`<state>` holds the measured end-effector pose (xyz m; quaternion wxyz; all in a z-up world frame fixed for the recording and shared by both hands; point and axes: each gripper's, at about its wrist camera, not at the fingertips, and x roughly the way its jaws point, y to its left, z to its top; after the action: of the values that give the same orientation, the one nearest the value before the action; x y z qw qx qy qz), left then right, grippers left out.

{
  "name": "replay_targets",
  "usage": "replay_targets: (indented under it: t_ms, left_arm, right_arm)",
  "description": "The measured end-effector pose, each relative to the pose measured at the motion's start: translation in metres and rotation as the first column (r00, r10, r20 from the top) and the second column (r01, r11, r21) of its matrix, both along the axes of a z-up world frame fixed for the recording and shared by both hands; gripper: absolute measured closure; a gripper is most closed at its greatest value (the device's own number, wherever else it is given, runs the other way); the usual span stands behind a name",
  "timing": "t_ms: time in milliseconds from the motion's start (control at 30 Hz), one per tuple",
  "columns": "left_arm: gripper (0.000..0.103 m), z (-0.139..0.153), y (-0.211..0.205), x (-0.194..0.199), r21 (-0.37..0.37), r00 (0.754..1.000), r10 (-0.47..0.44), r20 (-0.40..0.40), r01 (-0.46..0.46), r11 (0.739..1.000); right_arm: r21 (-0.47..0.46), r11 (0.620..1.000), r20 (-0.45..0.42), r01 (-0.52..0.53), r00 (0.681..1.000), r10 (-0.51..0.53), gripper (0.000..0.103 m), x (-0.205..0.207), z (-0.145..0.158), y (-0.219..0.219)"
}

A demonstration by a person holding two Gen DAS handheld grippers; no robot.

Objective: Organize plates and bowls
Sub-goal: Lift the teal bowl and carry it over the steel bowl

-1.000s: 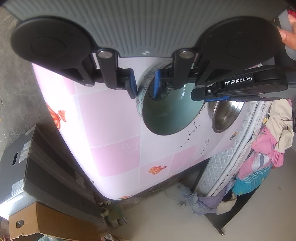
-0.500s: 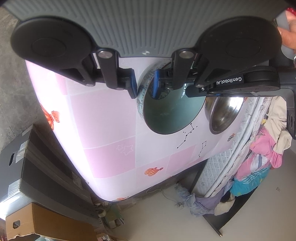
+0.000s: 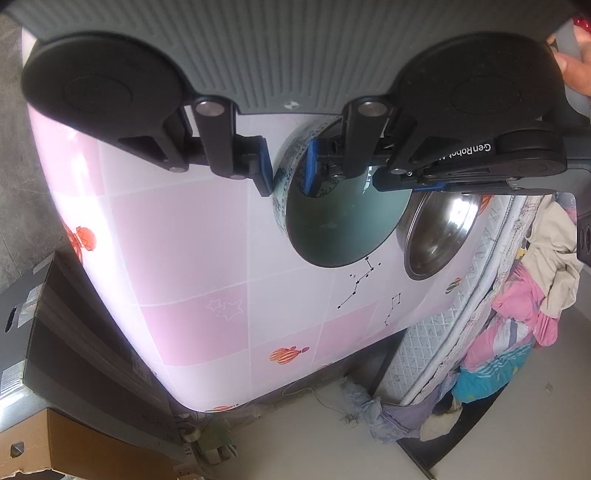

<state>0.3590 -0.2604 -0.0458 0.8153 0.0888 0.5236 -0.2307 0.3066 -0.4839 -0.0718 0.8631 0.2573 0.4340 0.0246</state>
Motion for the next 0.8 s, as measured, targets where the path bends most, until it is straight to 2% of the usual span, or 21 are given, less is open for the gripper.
replay_targets:
  t_ms: [267, 800]
  left_arm:
    - [0.088, -0.013, 0.000, 0.006, -0.008, 0.999, 0.016, -0.040, -0.016, 1.000]
    - [0.081, -0.017, -0.007, 0.008, -0.001, 0.998, 0.022, -0.053, -0.022, 1.000]
  right_arm:
    - [-0.004, 1.000, -0.014, 0.005, 1.000, -0.005, 0.083, 0.005, -0.003, 0.001]
    - [-0.039, 0.999, -0.027, 0.008, 1.000, -0.009, 0.080, 0.013, -0.015, 0.015]
